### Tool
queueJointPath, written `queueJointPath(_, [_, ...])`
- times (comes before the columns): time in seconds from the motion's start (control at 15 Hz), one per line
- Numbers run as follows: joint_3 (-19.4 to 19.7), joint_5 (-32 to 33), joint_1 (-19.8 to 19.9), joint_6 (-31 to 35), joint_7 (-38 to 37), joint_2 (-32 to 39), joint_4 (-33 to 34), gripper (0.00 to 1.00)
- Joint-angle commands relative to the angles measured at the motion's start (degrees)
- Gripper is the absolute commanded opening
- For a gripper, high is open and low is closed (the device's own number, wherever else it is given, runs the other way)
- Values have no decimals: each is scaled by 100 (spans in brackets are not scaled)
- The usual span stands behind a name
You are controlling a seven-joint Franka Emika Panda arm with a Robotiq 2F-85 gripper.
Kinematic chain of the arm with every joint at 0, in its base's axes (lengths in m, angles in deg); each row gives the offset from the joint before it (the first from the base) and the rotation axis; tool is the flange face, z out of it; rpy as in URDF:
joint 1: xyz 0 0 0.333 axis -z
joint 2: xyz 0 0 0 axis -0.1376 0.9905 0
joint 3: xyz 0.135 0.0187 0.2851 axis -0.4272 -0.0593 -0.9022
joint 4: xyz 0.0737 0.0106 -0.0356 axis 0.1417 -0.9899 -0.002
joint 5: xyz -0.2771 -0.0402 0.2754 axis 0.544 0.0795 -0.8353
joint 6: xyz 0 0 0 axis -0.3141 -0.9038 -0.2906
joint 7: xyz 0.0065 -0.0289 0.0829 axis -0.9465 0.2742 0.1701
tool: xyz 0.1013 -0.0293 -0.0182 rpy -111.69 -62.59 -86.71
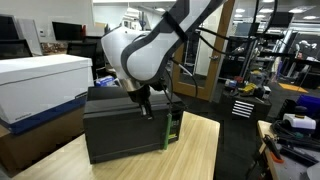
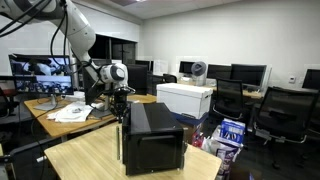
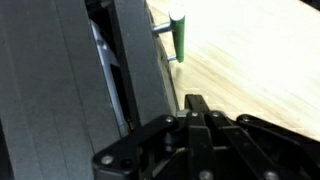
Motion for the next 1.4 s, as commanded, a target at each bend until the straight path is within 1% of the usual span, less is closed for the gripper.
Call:
queueJointPath(0.0, [27, 26, 203, 1312, -373, -96, -431, 2])
queueJointPath(0.13, [189, 201, 145, 2031, -711, -126, -621, 2])
queueJointPath(0.2, [308, 250, 97, 2596, -1002, -201, -864, 2])
queueJointPath(0.27, [-18, -124, 285, 1594, -286, -240, -788, 2])
queueJointPath(0.33, [-119, -248, 348, 1383, -94, -282, -821, 3])
queueJointPath(0.4, [-121, -320, 331, 1106, -88, -312, -776, 28])
queueJointPath(0.47, [-138, -393, 353, 977, -81, -361, -774, 28])
queueJointPath(0.53, [-117, -423, 328, 766, -169, -366, -727, 32])
queueJointPath(0.6, [-68, -432, 289, 650, -345, -351, -694, 39])
queueJointPath(0.73, [-95, -578, 336, 388, -354, -314, -600, 51])
queueJointPath(1.0, [-141, -1214, 591, 465, -419, -350, -571, 77])
queueJointPath(1.2, [-194, -1896, 831, 620, -457, -436, -603, 97])
queueJointPath(1.27, [-206, -2138, 897, 711, -497, -480, -641, 100])
queueJointPath(1.33, [-219, -2406, 964, 794, -541, -538, -694, 100])
